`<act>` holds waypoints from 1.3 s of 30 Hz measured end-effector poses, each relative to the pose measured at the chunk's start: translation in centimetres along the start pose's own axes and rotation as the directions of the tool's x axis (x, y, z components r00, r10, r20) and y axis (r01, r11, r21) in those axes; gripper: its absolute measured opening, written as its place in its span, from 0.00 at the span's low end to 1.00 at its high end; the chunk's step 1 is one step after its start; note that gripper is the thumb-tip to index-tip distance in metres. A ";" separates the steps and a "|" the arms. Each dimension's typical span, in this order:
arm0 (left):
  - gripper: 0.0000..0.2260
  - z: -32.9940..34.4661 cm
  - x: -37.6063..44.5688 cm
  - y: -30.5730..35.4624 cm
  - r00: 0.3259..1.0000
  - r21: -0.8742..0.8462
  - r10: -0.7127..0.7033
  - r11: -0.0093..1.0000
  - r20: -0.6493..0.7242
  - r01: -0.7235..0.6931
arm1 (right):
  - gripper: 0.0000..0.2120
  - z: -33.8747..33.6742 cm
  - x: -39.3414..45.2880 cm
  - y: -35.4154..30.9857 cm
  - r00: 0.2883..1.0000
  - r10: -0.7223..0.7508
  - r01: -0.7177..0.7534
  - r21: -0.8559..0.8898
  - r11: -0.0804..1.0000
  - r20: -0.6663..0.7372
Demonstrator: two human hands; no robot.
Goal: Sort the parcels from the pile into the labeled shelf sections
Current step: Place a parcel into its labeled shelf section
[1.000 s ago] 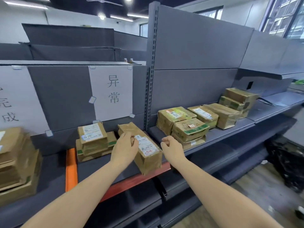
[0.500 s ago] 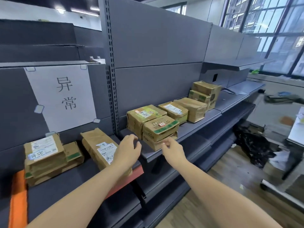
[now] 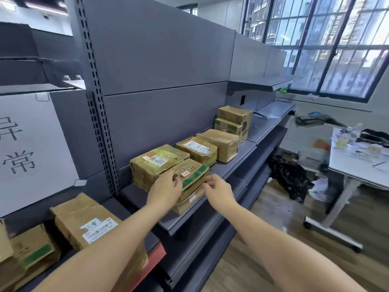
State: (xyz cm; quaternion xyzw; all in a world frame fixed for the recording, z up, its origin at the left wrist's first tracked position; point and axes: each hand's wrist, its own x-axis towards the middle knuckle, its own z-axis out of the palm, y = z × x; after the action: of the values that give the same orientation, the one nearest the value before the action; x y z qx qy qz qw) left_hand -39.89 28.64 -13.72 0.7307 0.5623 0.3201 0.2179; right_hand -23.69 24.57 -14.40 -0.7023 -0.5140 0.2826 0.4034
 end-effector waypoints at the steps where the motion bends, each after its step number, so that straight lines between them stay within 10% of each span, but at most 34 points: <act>1: 0.07 0.3 0.5 0.0 1.000 -0.006 0.007 1.000 0.012 -0.007 | 0.13 0.0 0.4 0.2 1.000 0.007 -0.007 -0.005 1.000 -0.004; 39: 0.10 19.8 20.7 7.0 0.949 -0.045 -0.309 0.951 -0.062 0.307 | 0.16 -10.0 28.2 11.6 0.980 -0.047 0.061 -0.067 0.996 0.194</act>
State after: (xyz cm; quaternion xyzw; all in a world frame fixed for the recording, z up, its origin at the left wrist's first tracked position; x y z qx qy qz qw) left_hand -17.65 47.45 -18.19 0.6187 0.6709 0.3168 0.2583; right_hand -1.04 46.91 -18.69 -0.6717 -0.5792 0.3193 0.3338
